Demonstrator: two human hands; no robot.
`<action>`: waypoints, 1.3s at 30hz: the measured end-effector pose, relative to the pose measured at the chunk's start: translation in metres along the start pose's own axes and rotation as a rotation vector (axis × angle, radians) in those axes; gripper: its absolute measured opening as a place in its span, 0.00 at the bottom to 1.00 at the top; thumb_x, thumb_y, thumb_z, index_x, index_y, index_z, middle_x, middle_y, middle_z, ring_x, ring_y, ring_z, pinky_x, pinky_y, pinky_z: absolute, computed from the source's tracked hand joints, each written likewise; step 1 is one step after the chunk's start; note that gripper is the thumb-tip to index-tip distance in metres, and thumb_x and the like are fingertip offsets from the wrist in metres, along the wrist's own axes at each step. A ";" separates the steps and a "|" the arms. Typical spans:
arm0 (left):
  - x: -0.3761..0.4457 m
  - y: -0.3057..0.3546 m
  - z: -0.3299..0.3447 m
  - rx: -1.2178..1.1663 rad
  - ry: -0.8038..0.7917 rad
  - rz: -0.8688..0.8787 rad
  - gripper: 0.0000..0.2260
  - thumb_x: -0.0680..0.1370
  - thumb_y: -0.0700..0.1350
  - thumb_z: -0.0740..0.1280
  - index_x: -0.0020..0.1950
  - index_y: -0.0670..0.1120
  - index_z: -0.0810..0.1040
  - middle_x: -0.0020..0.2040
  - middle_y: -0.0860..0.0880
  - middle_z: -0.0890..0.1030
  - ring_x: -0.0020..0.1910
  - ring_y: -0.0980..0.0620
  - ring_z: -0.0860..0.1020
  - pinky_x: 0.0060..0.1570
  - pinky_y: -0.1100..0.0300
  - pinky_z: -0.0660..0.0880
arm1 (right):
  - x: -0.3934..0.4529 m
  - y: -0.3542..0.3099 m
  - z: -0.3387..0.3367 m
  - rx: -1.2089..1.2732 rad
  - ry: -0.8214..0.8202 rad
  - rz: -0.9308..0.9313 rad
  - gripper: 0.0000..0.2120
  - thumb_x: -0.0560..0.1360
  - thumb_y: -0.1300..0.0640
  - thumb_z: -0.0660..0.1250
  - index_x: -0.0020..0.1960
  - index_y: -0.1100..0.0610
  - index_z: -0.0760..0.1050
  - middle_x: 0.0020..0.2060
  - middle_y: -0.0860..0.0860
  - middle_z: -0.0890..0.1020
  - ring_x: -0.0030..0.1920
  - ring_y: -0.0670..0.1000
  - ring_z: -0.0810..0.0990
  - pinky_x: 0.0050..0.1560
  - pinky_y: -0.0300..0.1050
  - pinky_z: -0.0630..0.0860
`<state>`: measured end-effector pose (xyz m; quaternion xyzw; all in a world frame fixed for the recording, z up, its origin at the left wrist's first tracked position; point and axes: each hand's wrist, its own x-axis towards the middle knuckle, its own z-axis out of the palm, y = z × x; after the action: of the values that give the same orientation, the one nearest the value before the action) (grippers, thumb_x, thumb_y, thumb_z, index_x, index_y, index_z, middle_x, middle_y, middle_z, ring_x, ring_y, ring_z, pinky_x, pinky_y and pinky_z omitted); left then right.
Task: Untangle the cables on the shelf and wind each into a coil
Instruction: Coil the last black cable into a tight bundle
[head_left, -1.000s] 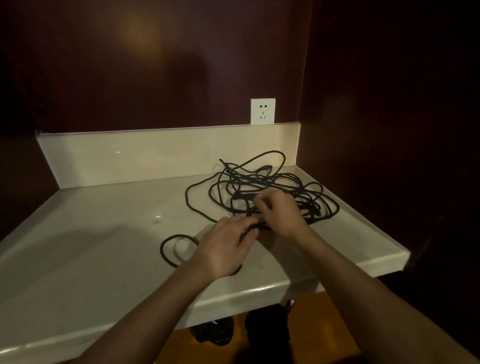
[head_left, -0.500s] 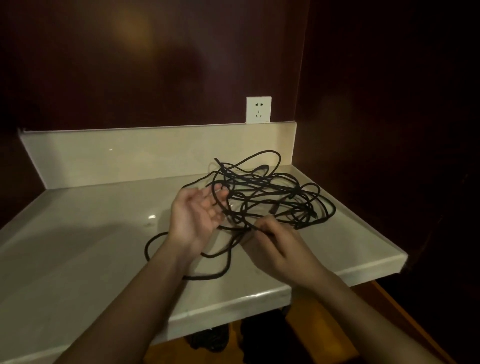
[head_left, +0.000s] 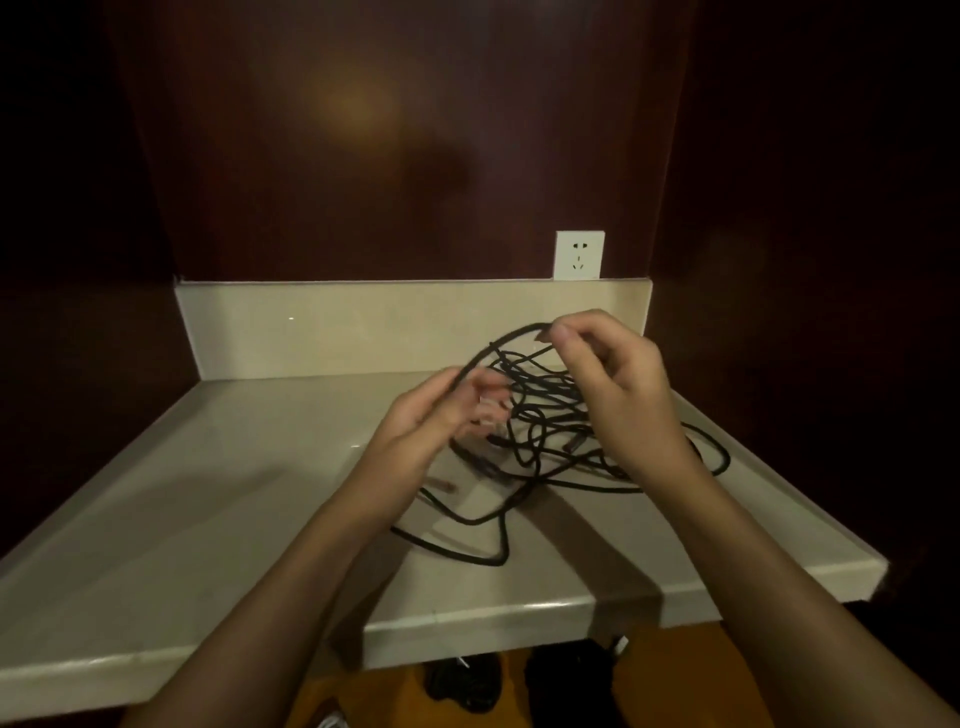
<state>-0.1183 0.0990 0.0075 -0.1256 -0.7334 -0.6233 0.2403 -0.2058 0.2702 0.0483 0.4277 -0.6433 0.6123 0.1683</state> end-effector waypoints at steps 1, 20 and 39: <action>-0.004 0.003 0.000 -0.041 -0.016 -0.027 0.18 0.79 0.59 0.65 0.64 0.51 0.78 0.58 0.43 0.83 0.59 0.42 0.81 0.63 0.45 0.74 | 0.001 -0.003 0.003 0.028 0.012 0.017 0.09 0.82 0.59 0.62 0.51 0.61 0.80 0.28 0.43 0.74 0.30 0.41 0.68 0.31 0.34 0.64; -0.022 0.043 0.014 -0.699 0.199 -0.083 0.28 0.76 0.51 0.57 0.77 0.46 0.67 0.71 0.45 0.76 0.74 0.52 0.69 0.75 0.55 0.59 | -0.026 -0.019 0.049 -0.076 -0.047 0.180 0.05 0.83 0.59 0.60 0.54 0.59 0.74 0.37 0.52 0.80 0.33 0.44 0.75 0.34 0.38 0.70; 0.016 0.038 0.093 0.113 0.803 0.404 0.19 0.81 0.63 0.53 0.65 0.54 0.70 0.42 0.56 0.74 0.28 0.52 0.69 0.29 0.56 0.66 | -0.083 0.015 -0.014 -0.125 -0.717 0.245 0.07 0.81 0.50 0.60 0.58 0.48 0.68 0.48 0.53 0.80 0.51 0.52 0.79 0.55 0.56 0.76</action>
<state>-0.1314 0.1955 0.0383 -0.0013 -0.5758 -0.5224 0.6289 -0.1739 0.3101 -0.0200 0.5236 -0.7438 0.3990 -0.1157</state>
